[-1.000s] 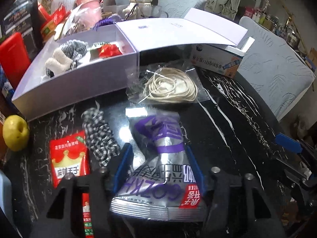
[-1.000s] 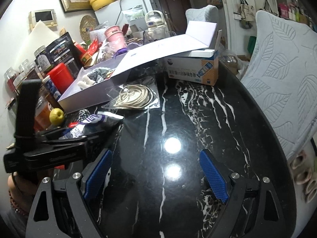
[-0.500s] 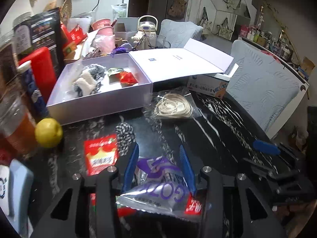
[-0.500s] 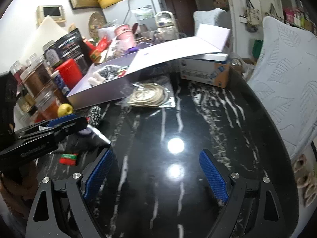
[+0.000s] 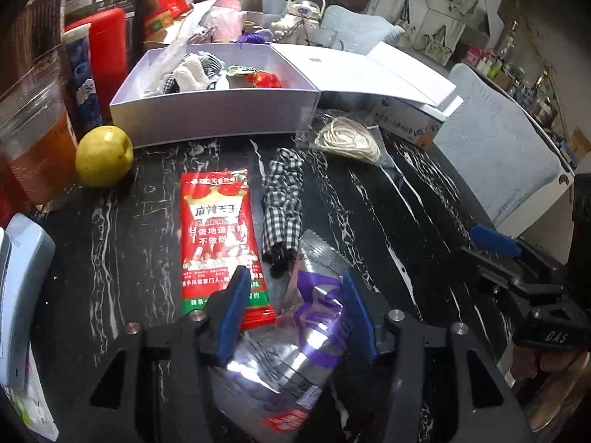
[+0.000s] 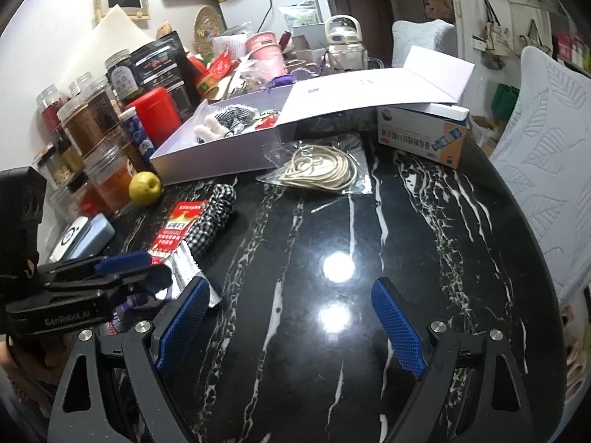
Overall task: Organize soft objects
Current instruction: 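Lift the purple-and-silver chip bag with the left gripper, then close the right gripper on the red spicy packet while the left gripper holds the chip bag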
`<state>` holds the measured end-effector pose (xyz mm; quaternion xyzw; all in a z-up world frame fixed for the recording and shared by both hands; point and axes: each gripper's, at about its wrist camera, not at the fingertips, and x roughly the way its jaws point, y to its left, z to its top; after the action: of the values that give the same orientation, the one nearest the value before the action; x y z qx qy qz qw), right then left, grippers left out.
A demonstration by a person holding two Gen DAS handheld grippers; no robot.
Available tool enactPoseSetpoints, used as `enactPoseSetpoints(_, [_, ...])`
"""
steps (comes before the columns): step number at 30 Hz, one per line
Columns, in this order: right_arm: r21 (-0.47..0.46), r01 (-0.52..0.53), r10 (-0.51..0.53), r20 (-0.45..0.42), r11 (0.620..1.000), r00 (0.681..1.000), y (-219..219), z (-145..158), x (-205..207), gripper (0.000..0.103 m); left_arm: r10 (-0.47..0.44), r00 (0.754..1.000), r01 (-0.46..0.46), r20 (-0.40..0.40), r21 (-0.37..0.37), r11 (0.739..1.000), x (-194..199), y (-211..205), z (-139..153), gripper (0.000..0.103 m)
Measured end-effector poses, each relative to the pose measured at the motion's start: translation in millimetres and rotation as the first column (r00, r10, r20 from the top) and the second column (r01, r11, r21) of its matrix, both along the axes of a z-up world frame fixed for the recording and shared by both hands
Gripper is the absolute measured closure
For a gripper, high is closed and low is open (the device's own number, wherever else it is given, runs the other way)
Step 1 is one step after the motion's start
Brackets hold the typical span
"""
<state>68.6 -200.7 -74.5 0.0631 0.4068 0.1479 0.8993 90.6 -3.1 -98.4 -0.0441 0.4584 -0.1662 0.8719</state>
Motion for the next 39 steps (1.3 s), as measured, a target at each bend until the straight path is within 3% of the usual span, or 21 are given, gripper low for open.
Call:
enactPoseSetpoints(3, [0.0, 0.005, -0.005, 0.0, 1.0, 1.0, -2, 0, -1, 0.013, -0.025, 1.0, 0.025, 0.004, 0.024, 0.999, -3, -5, -2, 0.045])
enactPoseSetpoints(5, [-0.003, 0.01, -0.01, -0.003, 1.0, 1.0, -2, -1, -1, 0.013, -0.038, 0.999, 0.039, -0.016, 0.061, 0.997, -4, -9, -6, 0.023])
enactPoseSetpoints(15, [0.006, 0.014, -0.014, -0.02, 1.0, 1.0, -3, -5, 1, 0.013, -0.062, 0.997, 0.064, -0.036, 0.081, 0.995, -14, -10, -12, 0.023])
enactPoseSetpoints(21, [0.012, 0.002, -0.002, -0.031, 1.0, 1.0, 0, -9, 2, 0.013, -0.038, 0.999, 0.037, 0.019, 0.025, 0.999, -21, 4, 5, 0.023])
enactPoseSetpoints(29, [0.007, -0.008, 0.008, -0.031, 1.0, 0.999, 5, -9, 1, 0.013, -0.062, 0.996, 0.068, -0.061, 0.101, 0.993, -20, 2, -19, 0.023])
enactPoseSetpoints(34, [0.006, -0.014, 0.014, -0.04, 1.0, 0.999, 7, -11, 2, 0.013, -0.053, 0.999, 0.054, -0.007, 0.152, 0.987, -22, -3, -25, 0.023])
enactPoseSetpoints(36, [0.006, -0.016, 0.017, -0.042, 1.0, 0.999, 8, -11, 2, 0.013, -0.053, 0.999, 0.051, 0.01, 0.163, 0.985, -22, -5, -25, 0.029])
enactPoseSetpoints(37, [0.006, -0.018, 0.018, -0.042, 1.0, 0.999, 9, -11, 2, 0.013, -0.038, 0.999, 0.032, 0.031, 0.194, 0.981, -24, -6, -24, 0.051])
enactPoseSetpoints(39, [0.003, -0.02, 0.02, -0.041, 1.0, 0.999, 10, -11, 1, 0.013, -0.024, 0.999, 0.017, 0.032, 0.192, 0.981, -24, -5, -22, 0.057])
